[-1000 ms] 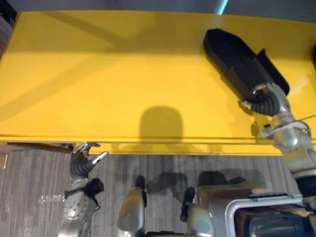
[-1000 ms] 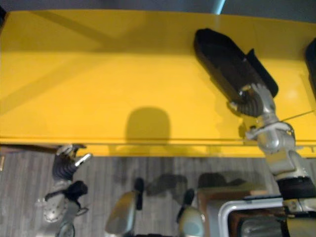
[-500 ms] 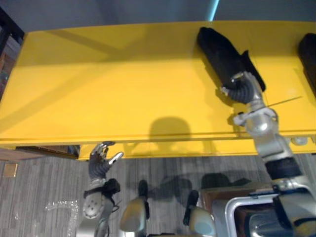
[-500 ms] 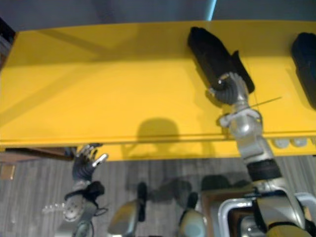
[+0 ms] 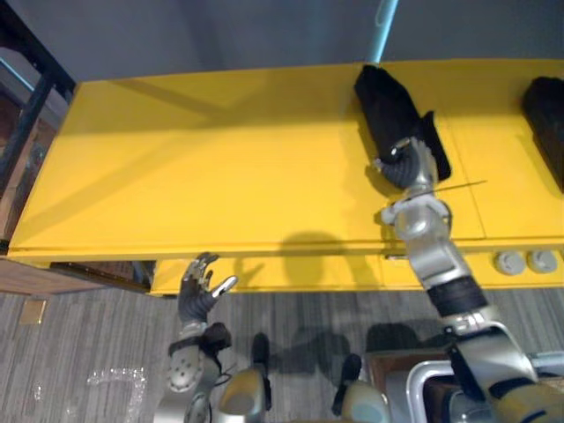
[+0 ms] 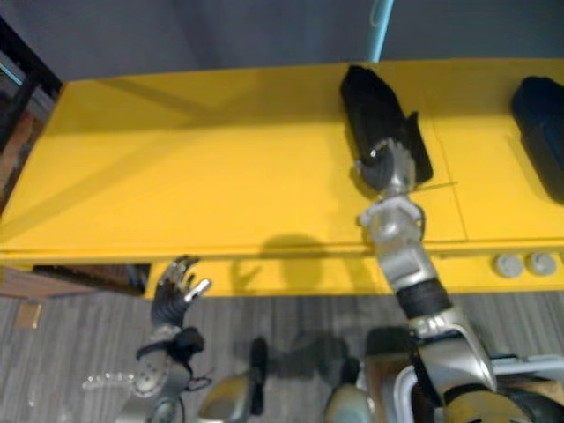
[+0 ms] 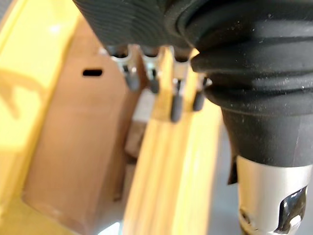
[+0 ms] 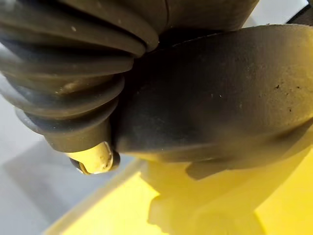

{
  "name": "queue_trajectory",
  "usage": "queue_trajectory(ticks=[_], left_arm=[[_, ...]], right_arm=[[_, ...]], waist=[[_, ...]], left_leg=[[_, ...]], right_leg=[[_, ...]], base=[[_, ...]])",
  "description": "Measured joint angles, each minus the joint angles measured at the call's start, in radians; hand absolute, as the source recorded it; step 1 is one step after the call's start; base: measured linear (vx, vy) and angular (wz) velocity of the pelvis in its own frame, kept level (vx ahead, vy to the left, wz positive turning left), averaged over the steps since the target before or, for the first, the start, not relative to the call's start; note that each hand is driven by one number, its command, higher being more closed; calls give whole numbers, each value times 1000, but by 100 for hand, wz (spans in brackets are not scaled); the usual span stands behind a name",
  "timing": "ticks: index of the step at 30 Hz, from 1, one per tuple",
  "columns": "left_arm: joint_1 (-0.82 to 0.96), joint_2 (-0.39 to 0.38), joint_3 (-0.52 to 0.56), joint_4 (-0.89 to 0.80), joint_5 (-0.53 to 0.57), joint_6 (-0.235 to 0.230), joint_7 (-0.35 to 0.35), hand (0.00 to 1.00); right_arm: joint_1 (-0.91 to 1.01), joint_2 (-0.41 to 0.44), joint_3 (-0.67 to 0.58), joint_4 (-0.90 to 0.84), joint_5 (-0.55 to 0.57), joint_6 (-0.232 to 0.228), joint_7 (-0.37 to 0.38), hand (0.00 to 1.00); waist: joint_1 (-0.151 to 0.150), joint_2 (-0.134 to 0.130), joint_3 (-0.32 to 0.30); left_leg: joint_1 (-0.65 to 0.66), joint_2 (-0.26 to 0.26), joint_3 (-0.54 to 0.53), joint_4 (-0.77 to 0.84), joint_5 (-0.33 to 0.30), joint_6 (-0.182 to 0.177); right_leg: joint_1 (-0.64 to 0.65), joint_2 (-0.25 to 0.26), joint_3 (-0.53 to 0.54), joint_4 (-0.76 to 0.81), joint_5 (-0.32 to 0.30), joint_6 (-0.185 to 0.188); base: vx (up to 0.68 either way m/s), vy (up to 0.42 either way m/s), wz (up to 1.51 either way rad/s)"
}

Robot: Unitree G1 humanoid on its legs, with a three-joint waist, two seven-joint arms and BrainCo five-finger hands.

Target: Walk over and take plastic housings, then place them on the shelf

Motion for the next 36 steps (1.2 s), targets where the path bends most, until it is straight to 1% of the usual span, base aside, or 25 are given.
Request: queue_trajectory(ticks=[3, 4, 7, 10, 20, 23, 25, 28, 29, 31, 33, 34, 35, 36], left_arm=[[0, -14, 0, 0, 0, 1, 3, 0], [1, -17, 0, 0, 0, 1, 3, 0], [4, -17, 1, 0, 0, 1, 3, 0], [4, -17, 1, 0, 0, 1, 3, 0], [-2, -18, 0, 0, 0, 2, -2, 0], [-6, -17, -6, 1, 0, 2, -4, 0], [-15, -17, -10, 12, 0, 1, -5, 0], [-20, -16, -8, 18, 0, 0, -15, 0], [-20, -17, -8, 18, 0, 0, -15, 0], [-15, -17, -7, 18, -1, -1, -20, 0], [-5, -17, -5, 17, -1, -1, -20, 0], [1, -17, -4, 17, -1, 0, -21, 0], [2, -17, -3, 17, -1, 0, -21, 0], [4, -17, 1, 17, -1, 0, -21, 0]], right_arm=[[11, 8, 6, -8, -6, 15, 37, 100], [12, 8, 13, -9, -6, 26, 45, 0], [16, 26, 22, -8, 2, 50, 70, 0], [28, 48, 35, -15, 10, 60, 82, 0], [-2, 60, 38, 34, 33, 59, 77, 0], [-18, 66, 39, 66, 36, 50, 51, 0], [-31, 66, 39, 90, 56, 26, 21, 0], [-24, 67, 33, 114, 114, -77, -55, 0], [-17, 68, 27, 103, 117, -86, -57, 0], [50, 68, -12, -1, 153, -95, -58, 0], [94, 68, -41, -93, 168, -99, -51, 0], [108, 61, -63, -149, 213, -112, -46, 0], [113, 56, -76, -179, 234, -122, -41, 0], [115, 36, -98, -237, 295, -139, -18, 0]], waist=[[-2, -5, -10], [-3, -5, -14], [-10, -4, -19], [-14, -5, -20], [-15, -5, -22], [-16, -5, -22], [-15, -5, -22], [-15, -5, -22], [-15, -5, -22], [-15, -5, -22], [-23, -5, -22], [-29, -5, -22], [-31, -5, -22], [-34, -5, -22]], left_leg=[[7, 0, 1, -8, 3, 0], [7, 0, 1, -8, 3, 0], [8, 1, 1, -9, 4, 0], [9, 1, 1, -9, 6, 2], [7, 0, 1, -10, 11, 5], [5, 0, 0, -10, 12, 5], [4, 1, -1, -10, 13, 4], [3, 0, -1, -10, 14, 4], [3, -1, -1, -10, 14, 4], [1, -2, -1, -11, 14, 4], [1, -3, 0, -10, 14, 4], [1, -3, 2, -10, 14, 4], [1, -3, 3, -10, 14, 4], [2, -3, 3, -10, 14, 4]], right_leg=[[5, 0, -1, -3, 0, 1], [6, -1, -1, -3, 0, 1], [6, -2, -1, -3, 2, 4], [7, -3, -1, -4, 4, 6], [6, -4, -2, -4, 7, 8], [5, -5, -3, -5, 8, 9], [5, -4, -2, -7, 8, 9], [5, -5, -3, -9, 8, 10], [5, -5, -3, -9, 8, 10], [5, -5, -3, -14, 10, 12], [6, -6, -1, -18, 17, 15], [6, -6, 2, -21, 19, 16], [7, -5, 2, -22, 20, 17], [7, -5, 3, -23, 21, 17]], base=[[0, 0, 0], [0, 0, 0], [0, 0, 0], [0, 0, 0], [0, 0, 0], [0, 0, 0], [0, 0, 0], [0, 0, 0], [0, 0, 0], [0, 0, 0], [0, 0, -2], [0, 0, -3], [0, 0, 0], [0, 0, 0]])
